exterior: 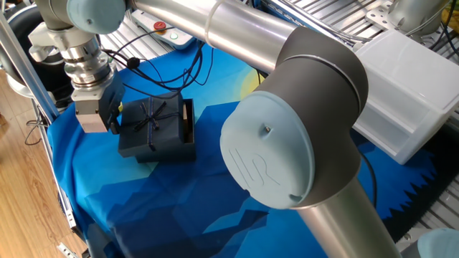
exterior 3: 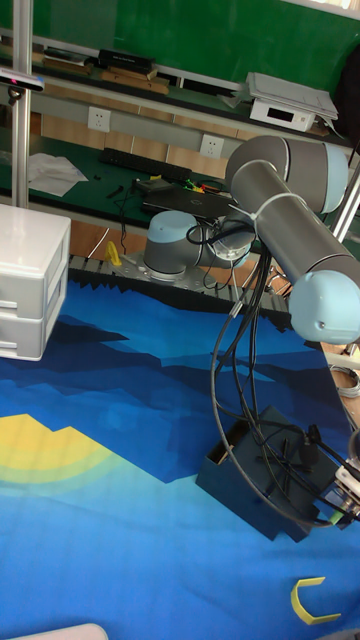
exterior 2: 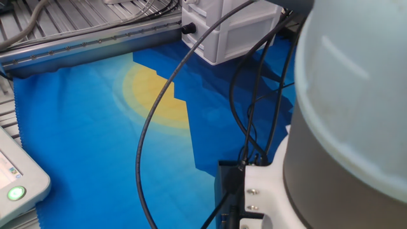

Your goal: Slide the outer casing onto the gift box

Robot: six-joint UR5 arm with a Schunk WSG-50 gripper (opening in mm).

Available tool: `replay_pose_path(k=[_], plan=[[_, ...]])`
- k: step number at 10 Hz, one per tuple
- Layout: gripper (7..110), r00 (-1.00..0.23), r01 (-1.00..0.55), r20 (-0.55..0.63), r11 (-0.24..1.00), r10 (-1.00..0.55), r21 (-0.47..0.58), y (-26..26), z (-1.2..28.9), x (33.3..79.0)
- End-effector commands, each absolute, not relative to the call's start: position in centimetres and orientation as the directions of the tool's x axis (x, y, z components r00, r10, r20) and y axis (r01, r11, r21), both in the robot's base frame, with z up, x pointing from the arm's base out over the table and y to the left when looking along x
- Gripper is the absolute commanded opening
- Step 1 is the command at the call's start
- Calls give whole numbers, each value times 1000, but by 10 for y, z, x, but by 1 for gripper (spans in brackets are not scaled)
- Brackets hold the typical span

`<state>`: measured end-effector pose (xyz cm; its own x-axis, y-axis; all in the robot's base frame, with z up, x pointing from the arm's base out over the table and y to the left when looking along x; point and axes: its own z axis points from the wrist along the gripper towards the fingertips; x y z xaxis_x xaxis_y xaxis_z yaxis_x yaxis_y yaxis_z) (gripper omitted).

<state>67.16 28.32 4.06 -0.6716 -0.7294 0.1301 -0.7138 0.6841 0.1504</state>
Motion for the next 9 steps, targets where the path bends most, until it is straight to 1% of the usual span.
replay_pose_path(k=[1, 4, 9], plan=[[7, -674, -709, 143, 689, -725, 148, 279, 42, 670], [7, -666, -708, 179, 690, -724, 154, 273, 43, 663], [7, -664, -705, 186, 689, -724, 168, 275, 47, 659]])
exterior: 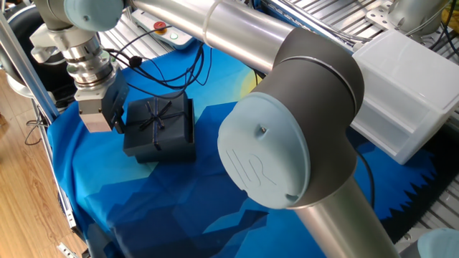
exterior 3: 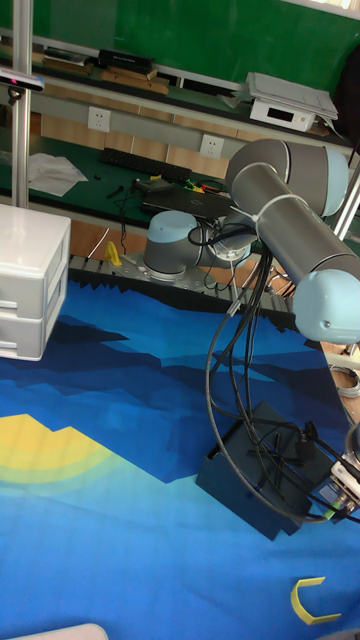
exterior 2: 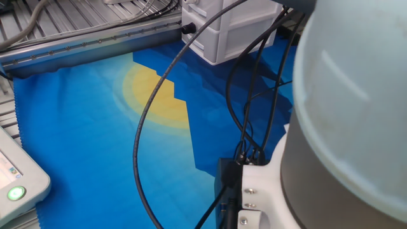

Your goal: Slide the outer casing onto the gift box

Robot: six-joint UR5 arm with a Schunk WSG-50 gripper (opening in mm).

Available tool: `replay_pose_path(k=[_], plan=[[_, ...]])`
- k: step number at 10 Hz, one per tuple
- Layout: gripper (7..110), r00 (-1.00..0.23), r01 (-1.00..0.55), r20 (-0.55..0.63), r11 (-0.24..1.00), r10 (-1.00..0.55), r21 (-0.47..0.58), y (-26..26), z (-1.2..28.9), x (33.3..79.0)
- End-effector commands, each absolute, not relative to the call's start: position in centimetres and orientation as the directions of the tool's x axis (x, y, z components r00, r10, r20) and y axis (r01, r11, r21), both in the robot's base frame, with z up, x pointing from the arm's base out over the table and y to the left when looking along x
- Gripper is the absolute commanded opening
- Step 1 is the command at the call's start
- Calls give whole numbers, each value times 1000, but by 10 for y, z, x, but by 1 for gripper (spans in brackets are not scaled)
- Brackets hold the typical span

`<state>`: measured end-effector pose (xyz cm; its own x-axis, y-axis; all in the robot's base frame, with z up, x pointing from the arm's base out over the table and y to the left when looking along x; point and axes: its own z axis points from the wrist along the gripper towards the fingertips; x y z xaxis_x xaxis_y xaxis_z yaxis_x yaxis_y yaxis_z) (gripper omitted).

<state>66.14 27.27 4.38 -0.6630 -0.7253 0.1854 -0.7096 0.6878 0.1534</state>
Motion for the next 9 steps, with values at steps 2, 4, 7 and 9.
replay_pose_path(k=[2, 4, 7, 9], plan=[[7, -663, -704, 191, 689, -724, 171, 274, 48, 657], [7, -662, -703, 197, 691, -723, 169, 273, 48, 656], [7, -661, -702, 208, 692, -721, 167, 270, 50, 655], [7, -661, -701, 214, 693, -719, 165, 269, 50, 654]])
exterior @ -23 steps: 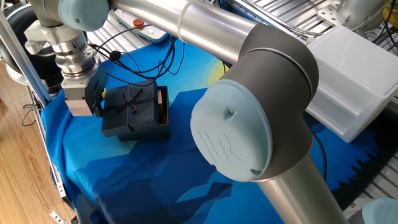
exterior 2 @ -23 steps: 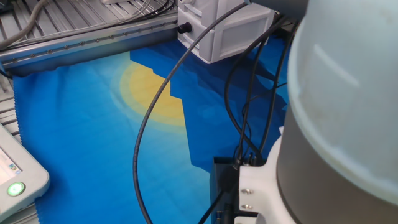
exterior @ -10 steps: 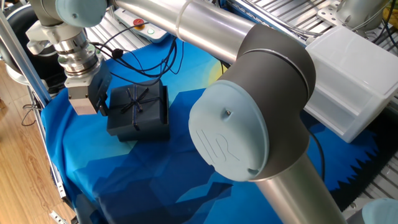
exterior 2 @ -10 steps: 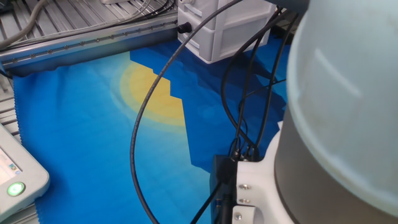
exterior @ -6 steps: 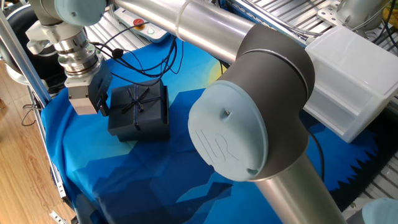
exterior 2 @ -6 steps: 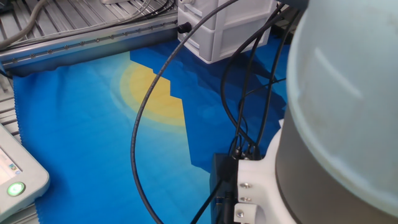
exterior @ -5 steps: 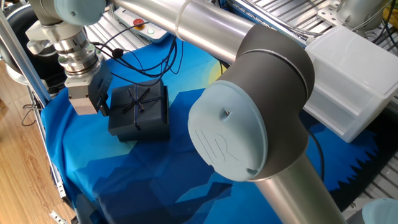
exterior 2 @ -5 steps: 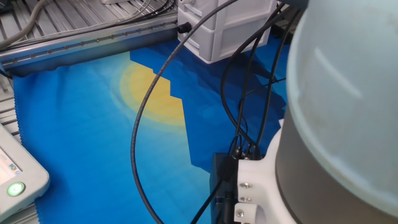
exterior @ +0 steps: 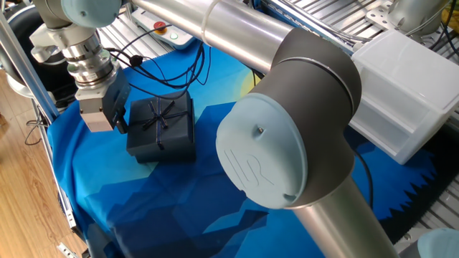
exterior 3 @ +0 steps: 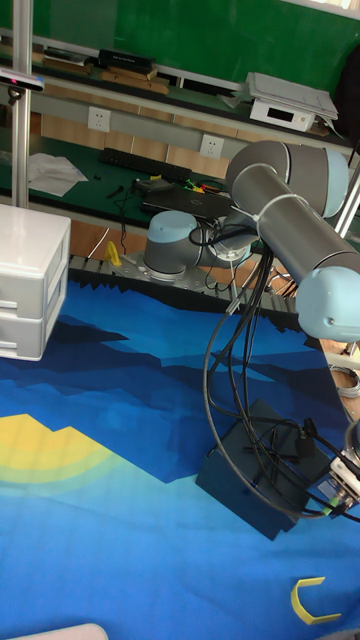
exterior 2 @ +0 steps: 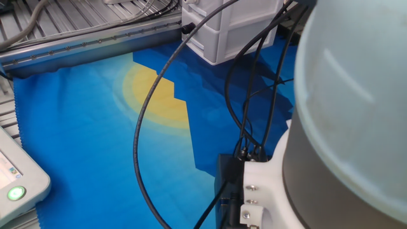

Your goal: Slide the outer casing onto the gift box

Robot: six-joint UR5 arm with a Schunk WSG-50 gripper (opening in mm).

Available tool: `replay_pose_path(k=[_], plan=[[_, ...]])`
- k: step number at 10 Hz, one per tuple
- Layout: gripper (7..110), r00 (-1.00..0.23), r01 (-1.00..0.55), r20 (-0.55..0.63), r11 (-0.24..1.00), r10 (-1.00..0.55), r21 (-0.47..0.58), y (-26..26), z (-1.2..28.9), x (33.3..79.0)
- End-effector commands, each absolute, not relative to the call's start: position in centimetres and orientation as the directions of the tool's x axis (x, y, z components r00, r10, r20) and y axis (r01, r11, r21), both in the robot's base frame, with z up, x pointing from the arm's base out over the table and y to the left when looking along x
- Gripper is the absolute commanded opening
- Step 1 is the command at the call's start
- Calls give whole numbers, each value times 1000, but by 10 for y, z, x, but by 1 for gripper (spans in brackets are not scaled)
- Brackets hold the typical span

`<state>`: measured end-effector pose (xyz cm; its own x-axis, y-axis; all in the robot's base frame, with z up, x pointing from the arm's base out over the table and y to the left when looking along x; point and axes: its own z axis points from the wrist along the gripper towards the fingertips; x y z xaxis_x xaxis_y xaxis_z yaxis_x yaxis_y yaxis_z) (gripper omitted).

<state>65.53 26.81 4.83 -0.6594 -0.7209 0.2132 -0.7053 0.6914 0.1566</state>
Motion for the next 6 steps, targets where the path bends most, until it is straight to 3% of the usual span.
replay_pose_path(k=[1, 6], plan=[[7, -660, -701, 215, 693, -719, 166, 269, 50, 653], [7, -660, -700, 220, 694, -719, 168, 268, 51, 652]])
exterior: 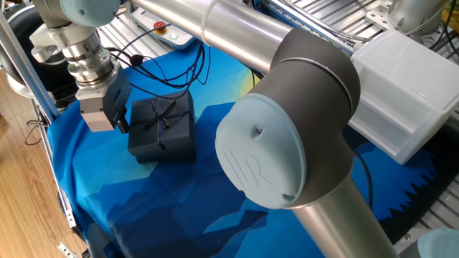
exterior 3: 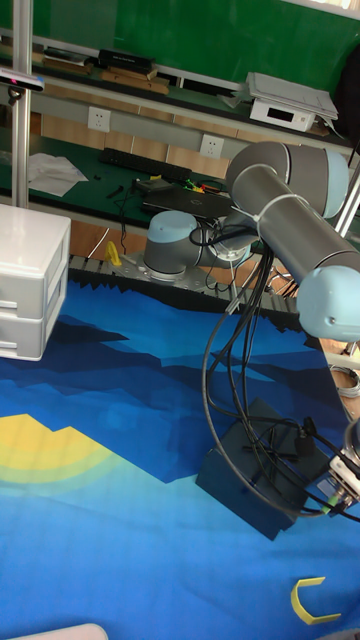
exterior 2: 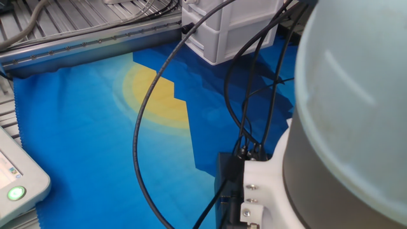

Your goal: Slide the outer casing onto the gift box

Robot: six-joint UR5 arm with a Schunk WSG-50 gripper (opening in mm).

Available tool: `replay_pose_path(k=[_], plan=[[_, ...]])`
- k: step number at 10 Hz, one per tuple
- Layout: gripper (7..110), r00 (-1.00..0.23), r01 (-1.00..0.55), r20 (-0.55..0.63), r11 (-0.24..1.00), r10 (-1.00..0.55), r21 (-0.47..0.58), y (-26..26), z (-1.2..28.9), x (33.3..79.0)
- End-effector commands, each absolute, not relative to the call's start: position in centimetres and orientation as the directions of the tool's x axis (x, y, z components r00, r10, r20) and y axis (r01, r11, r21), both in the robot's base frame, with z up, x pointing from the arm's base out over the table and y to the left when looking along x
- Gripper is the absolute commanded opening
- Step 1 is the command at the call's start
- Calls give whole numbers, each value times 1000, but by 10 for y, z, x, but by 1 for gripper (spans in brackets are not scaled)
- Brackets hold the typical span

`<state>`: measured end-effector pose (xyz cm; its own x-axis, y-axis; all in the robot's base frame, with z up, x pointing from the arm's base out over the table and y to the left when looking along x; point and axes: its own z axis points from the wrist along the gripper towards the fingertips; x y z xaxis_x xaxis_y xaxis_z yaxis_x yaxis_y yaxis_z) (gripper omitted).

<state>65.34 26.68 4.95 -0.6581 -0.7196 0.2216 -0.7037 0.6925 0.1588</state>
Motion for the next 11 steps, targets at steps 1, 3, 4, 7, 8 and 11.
replay_pose_path(k=[1, 3, 4, 7, 8, 11], plan=[[7, -659, -700, 223, 694, -718, 167, 267, 51, 652], [7, -658, -701, 220, 693, -720, 171, 268, 52, 652], [7, -658, -700, 221, 693, -720, 172, 267, 54, 651], [7, -656, -700, 221, 691, -722, 179, 269, 57, 651], [7, -655, -700, 222, 691, -722, 180, 269, 58, 651], [7, -655, -700, 228, 692, -720, 176, 266, 57, 651]])
